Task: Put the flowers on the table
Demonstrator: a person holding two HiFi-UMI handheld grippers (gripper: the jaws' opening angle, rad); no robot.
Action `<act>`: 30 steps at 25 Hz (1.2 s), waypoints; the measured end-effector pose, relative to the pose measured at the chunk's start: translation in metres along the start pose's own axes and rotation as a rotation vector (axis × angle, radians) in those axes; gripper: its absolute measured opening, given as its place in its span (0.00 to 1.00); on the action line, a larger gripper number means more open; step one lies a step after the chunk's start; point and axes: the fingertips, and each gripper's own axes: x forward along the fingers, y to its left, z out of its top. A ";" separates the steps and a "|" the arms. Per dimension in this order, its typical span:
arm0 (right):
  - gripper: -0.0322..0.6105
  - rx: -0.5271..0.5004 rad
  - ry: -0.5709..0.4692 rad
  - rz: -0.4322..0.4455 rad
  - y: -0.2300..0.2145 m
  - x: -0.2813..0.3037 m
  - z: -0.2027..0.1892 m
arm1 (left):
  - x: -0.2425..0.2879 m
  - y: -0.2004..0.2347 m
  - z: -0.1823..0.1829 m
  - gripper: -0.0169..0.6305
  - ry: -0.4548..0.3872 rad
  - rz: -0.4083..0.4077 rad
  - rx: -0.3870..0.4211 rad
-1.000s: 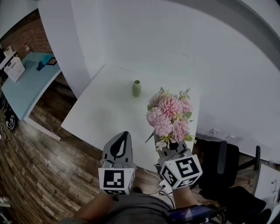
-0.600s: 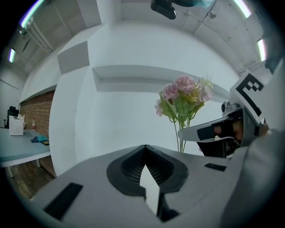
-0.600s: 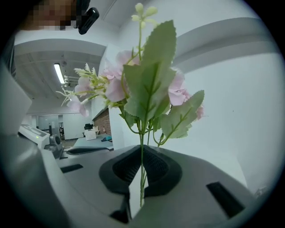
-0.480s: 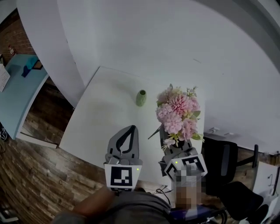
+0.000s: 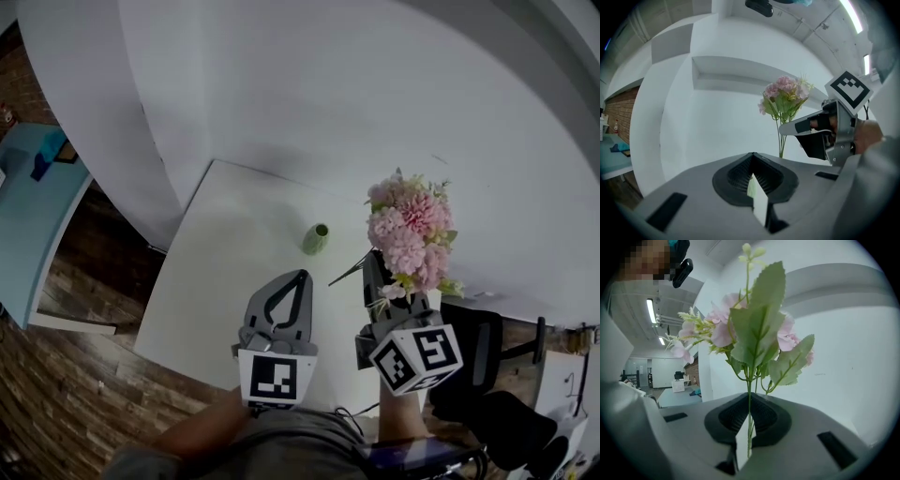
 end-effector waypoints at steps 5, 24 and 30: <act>0.07 0.005 0.010 -0.018 -0.011 0.048 0.016 | 0.046 0.025 -0.004 0.04 0.035 -0.037 -0.036; 0.07 -0.035 -0.053 -0.031 -0.019 0.083 0.030 | 0.062 0.034 -0.049 0.04 0.097 -0.044 -0.097; 0.07 -0.053 -0.056 -0.022 -0.023 0.084 0.030 | 0.062 0.031 -0.056 0.04 0.116 -0.031 -0.117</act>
